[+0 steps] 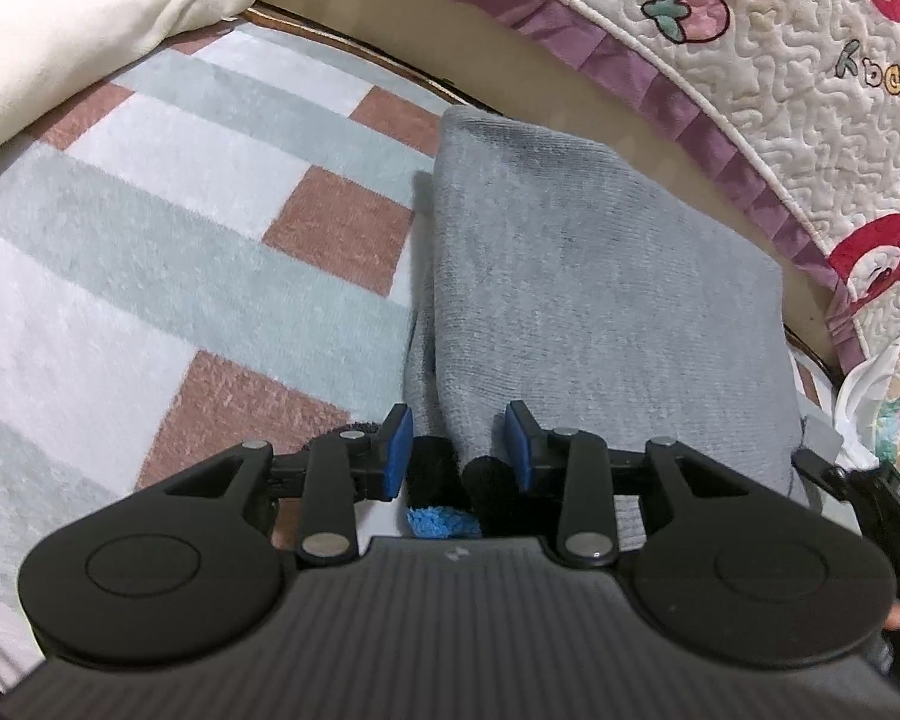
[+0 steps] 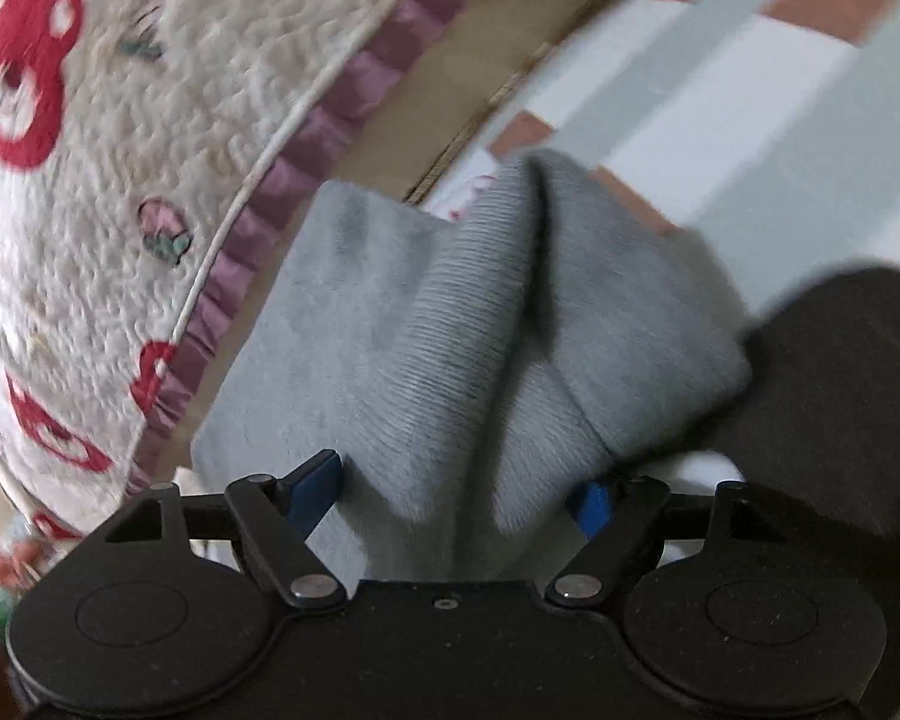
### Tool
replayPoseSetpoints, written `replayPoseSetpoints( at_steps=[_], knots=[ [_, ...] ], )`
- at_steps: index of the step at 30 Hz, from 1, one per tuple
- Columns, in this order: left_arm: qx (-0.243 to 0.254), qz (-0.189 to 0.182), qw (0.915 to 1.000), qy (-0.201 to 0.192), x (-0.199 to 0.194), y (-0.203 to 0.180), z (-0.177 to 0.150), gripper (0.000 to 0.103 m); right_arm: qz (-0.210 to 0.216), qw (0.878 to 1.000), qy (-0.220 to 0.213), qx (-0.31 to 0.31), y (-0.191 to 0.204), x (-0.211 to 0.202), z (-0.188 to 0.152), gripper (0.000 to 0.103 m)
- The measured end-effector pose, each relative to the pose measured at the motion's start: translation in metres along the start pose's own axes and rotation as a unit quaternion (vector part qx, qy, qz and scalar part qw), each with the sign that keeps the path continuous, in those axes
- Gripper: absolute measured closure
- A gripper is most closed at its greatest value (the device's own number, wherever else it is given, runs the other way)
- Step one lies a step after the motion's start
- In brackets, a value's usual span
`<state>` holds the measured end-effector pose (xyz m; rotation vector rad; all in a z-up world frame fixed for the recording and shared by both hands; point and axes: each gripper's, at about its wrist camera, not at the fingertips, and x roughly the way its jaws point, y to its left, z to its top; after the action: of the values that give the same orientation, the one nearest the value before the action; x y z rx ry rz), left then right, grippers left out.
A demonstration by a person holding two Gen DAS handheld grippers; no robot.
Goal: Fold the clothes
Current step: 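Grasp the ends of the folded grey sweater with both grippers, then lift the folded sweater off the rug with both grippers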
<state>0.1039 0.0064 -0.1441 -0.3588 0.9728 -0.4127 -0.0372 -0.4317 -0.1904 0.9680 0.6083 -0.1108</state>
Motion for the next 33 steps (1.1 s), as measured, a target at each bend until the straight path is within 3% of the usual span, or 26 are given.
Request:
replayPoseSetpoints(
  at_steps=[1, 4, 7, 10, 12, 14, 16, 20, 22, 25, 28, 33],
  knots=[
    [-0.004, -0.007, 1.0000, 0.000, 0.002, 0.001, -0.001, 0.070, 0.000, 1.000, -0.003, -0.021, 0.004, 0.004, 0.002, 0.021],
    [-0.003, -0.021, 0.9998, 0.000, 0.006, 0.002, -0.002, 0.070, -0.009, 0.994, -0.022, -0.110, 0.029, 0.006, 0.008, 0.054],
    [0.005, -0.036, 0.9993, 0.007, 0.007, -0.004, -0.002, 0.070, 0.006, 0.966, -0.062, -0.250, 0.074, -0.025, 0.015, 0.064],
    [-0.010, -0.079, 0.9963, 0.031, 0.014, -0.016, -0.007, 0.070, -0.039, 0.949, -0.068, -0.306, 0.084, -0.028, 0.029, 0.065],
    [0.022, -0.089, 0.9945, 0.052, 0.021, -0.032, -0.012, 0.070, -0.069, 0.951, -0.051, -0.296, 0.066, -0.015, 0.040, 0.065],
    [0.067, -0.072, 0.9946, 0.033, 0.018, -0.043, -0.009, 0.070, -0.072, 0.963, -0.025, -0.258, 0.040, -0.004, 0.047, 0.063],
    [0.076, -0.060, 0.9953, 0.004, 0.013, -0.042, 0.000, 0.065, -0.056, 0.973, -0.013, -0.225, 0.027, -0.003, 0.047, 0.060],
    [0.005, -0.047, 0.9983, -0.033, 0.026, -0.015, 0.036, 0.046, -0.037, 0.985, 0.001, -0.170, 0.015, -0.007, 0.048, 0.050],
    [-0.038, -0.043, 0.9975, -0.042, 0.038, 0.002, 0.057, 0.045, -0.025, 0.992, 0.013, -0.121, 0.006, -0.006, 0.047, 0.045],
    [-0.041, -0.066, 0.9968, -0.022, 0.058, 0.012, 0.075, 0.042, -0.007, 0.999, 0.031, -0.036, -0.008, -0.007, 0.043, 0.039],
    [-0.038, -0.083, 0.9958, 0.007, 0.080, 0.014, 0.081, 0.041, 0.016, 0.997, 0.064, 0.027, -0.015, -0.002, 0.032, 0.032],
    [-0.047, -0.107, 0.9926, 0.033, 0.106, 0.008, 0.079, 0.037, 0.043, 0.993, 0.081, 0.076, -0.024, 0.016, 0.023, 0.026]
  ],
)
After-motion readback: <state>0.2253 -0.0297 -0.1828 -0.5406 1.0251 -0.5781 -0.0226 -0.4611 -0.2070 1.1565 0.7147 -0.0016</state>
